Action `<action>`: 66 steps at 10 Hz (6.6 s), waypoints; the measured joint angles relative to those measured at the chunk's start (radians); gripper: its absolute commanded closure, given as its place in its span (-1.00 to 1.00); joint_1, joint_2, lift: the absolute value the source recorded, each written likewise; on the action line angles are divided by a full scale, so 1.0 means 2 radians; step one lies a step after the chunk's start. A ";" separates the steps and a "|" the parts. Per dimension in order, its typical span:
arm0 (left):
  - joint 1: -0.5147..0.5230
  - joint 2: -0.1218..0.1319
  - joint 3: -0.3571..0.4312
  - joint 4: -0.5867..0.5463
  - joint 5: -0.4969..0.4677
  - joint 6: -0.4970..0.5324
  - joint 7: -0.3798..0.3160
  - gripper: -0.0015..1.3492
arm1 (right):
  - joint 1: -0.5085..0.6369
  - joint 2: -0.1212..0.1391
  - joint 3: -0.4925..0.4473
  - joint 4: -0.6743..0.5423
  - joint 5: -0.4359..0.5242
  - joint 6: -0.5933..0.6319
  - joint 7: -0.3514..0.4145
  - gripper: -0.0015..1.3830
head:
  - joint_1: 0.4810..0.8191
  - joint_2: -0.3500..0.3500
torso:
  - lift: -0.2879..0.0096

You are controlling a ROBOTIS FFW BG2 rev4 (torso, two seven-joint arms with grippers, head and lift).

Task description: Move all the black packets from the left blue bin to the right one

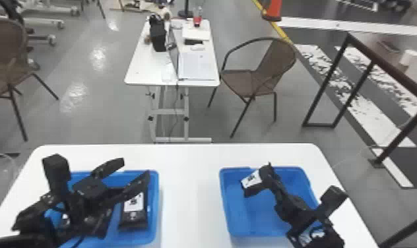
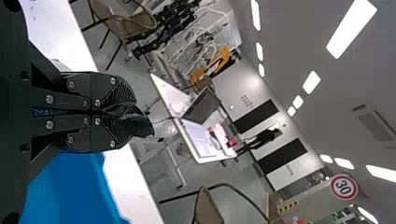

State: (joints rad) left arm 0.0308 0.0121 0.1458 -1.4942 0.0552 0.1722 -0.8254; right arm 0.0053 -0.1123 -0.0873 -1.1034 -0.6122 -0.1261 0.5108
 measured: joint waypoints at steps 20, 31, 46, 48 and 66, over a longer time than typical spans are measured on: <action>-0.092 -0.006 -0.026 0.157 -0.137 0.194 0.101 -0.74 | 0.132 0.056 -0.098 -0.260 0.299 -0.024 -0.050 -0.68 | 0.27 -0.42 | 0.94; -0.133 0.031 -0.059 0.284 -0.048 0.010 0.070 0.76 | 0.138 0.056 -0.097 -0.243 0.254 -0.024 -0.049 -0.68 | 0.27 -0.48 | 0.94; -0.202 0.012 -0.145 0.396 0.170 -0.080 -0.233 0.76 | 0.034 0.038 0.003 -0.125 0.139 0.006 0.059 -0.68 | 0.27 -0.50 | 0.94; -0.219 -0.002 -0.153 0.416 0.165 -0.075 -0.249 0.78 | 0.012 0.033 0.017 -0.104 0.119 0.016 0.079 -0.68 | 0.27 -0.51 | 0.94; -0.210 -0.003 -0.135 0.429 0.188 -0.091 -0.195 -0.85 | -0.011 0.038 0.031 -0.064 0.016 0.069 0.168 0.85 | 0.27 -0.32 | 0.94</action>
State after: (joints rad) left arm -0.3902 0.0059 -0.1237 -0.6362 0.4313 -0.0089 -1.2161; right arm -0.0176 -0.0355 -0.0261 -1.2319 -0.5812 0.0128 0.8469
